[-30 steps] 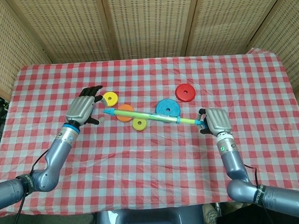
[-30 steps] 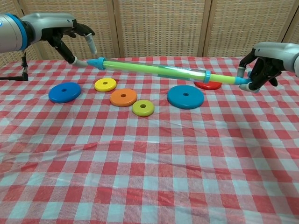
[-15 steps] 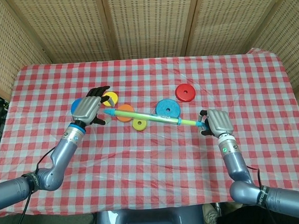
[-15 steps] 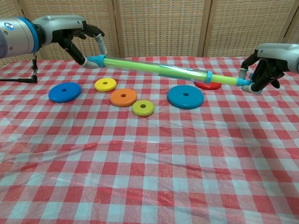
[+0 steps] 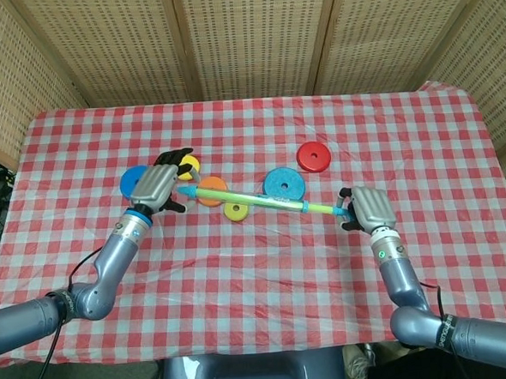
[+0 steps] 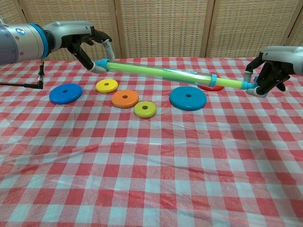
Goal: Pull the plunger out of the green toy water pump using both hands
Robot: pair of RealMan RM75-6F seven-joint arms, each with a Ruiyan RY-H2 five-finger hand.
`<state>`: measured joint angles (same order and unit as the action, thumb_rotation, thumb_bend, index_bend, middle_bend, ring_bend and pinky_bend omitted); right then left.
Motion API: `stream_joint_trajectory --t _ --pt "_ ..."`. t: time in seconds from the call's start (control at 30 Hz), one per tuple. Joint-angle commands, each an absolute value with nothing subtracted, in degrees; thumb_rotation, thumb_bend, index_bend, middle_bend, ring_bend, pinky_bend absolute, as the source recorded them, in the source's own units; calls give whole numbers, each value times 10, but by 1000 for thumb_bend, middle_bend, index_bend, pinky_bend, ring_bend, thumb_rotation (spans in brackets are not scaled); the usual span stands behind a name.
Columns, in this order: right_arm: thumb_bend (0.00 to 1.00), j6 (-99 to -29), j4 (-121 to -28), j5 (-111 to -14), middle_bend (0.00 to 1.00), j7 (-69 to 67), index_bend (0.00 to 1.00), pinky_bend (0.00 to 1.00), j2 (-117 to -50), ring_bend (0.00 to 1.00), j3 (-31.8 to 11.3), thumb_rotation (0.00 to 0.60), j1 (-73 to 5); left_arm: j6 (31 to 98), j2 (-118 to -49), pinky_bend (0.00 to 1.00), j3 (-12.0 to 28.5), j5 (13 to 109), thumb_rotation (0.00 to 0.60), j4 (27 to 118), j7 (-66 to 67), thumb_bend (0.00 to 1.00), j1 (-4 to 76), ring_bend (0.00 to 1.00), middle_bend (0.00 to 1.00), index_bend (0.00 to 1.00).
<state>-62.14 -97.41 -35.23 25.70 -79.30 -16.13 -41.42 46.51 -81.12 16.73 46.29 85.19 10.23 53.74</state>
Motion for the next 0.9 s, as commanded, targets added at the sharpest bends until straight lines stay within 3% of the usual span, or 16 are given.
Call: stream_joint_trajectory --t 0.03,0.4,0.9 --pt "612 -620 -973 -352 1000 257 671 756 -792 1000 -159 600 -415 459 -815 0 167 466 600 845 94 275 539 0 0 418" --pt "613 -617 -972 -350 1000 249 673 756 -788 1000 -156 600 -414 450 -819 0 164 460 600 840 86 295 544 0 0 499" --pt "611 -619 -983 -358 1000 232 672 757 -770 1000 -155 600 -408 452 -807 0 153 452 600 850 88 302 539 0 0 506"
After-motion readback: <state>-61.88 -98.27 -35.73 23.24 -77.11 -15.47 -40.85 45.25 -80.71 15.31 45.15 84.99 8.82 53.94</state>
